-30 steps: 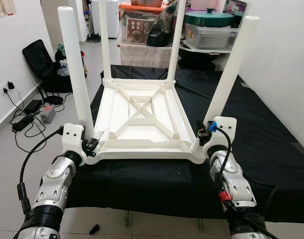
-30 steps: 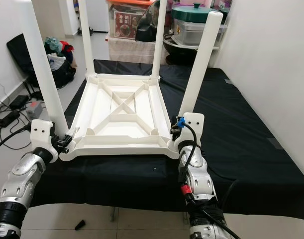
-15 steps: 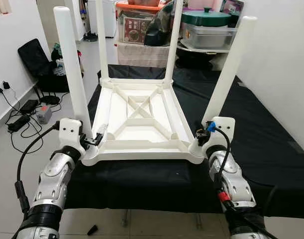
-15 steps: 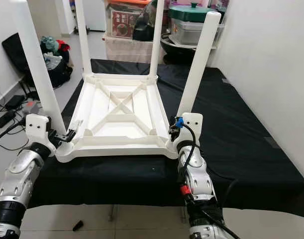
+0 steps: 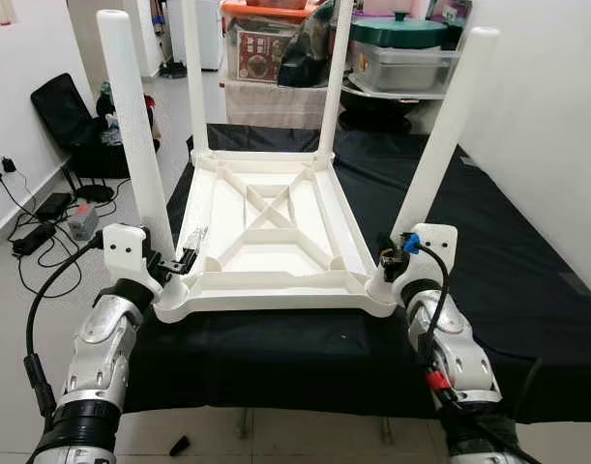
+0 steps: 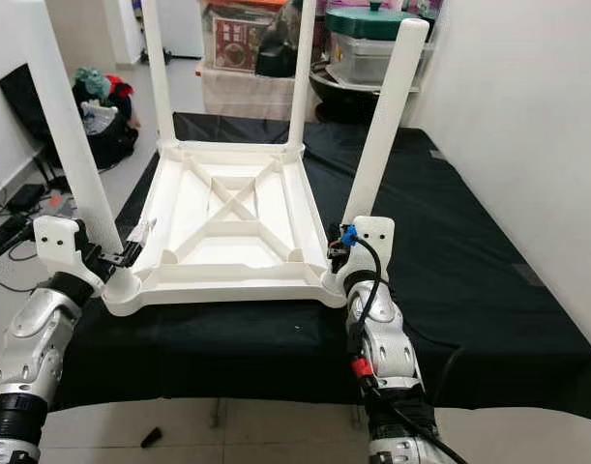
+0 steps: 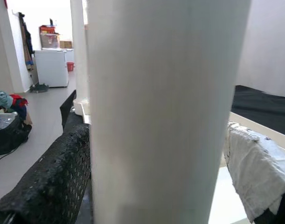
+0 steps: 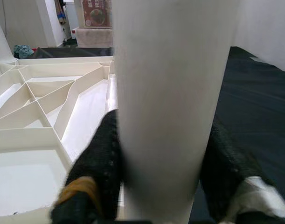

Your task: Building children table

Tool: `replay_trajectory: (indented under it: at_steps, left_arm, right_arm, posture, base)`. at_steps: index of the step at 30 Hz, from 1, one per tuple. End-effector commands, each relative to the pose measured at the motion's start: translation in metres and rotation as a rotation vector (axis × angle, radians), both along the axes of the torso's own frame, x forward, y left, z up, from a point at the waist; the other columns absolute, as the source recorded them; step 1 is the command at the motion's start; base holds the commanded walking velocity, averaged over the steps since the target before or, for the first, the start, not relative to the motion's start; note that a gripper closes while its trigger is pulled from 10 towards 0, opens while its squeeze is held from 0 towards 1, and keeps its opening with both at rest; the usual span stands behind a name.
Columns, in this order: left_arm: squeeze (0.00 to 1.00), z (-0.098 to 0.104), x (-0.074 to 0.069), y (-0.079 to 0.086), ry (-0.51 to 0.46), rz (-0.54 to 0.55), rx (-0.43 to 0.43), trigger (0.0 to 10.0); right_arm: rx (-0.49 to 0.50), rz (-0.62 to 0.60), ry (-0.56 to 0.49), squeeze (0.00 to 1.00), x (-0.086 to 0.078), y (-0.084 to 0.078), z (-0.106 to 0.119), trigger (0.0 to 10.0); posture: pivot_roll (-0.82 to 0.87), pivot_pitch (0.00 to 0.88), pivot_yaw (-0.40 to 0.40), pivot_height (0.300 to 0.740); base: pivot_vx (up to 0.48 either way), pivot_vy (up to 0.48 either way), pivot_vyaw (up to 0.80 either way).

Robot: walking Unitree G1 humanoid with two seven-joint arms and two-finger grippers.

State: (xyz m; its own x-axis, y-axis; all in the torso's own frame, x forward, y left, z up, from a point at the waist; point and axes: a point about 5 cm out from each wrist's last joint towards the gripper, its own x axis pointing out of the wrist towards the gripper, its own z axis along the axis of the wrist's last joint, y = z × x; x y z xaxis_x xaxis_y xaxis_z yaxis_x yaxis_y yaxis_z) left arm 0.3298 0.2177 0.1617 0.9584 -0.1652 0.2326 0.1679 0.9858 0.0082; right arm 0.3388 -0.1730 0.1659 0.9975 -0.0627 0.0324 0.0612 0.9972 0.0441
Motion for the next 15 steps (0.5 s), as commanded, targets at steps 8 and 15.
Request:
replay_trajectory:
  at_steps: [8, 15]
  left_arm:
    - [1.00, -0.003, -0.003, 0.008, 0.025, 0.042, 0.000, 10.0]
    - [0.00, -0.007, -0.010, 0.014, 0.016, 0.088, 0.002, 10.0]
  right_arm:
    - [-0.013, 0.012, -0.041, 1.00, -0.001, 0.001, 0.009, 10.0]
    - [-0.024, 0.045, -0.088, 0.00, 0.002, 0.000, 0.030, 10.0]
  posture:
    - [0.09, 0.000, -0.102, 0.740]
    - [0.09, 0.000, -0.104, 0.740]
  base:
    - [0.000, 0.000, 0.00]
    - [0.000, 0.000, 0.00]
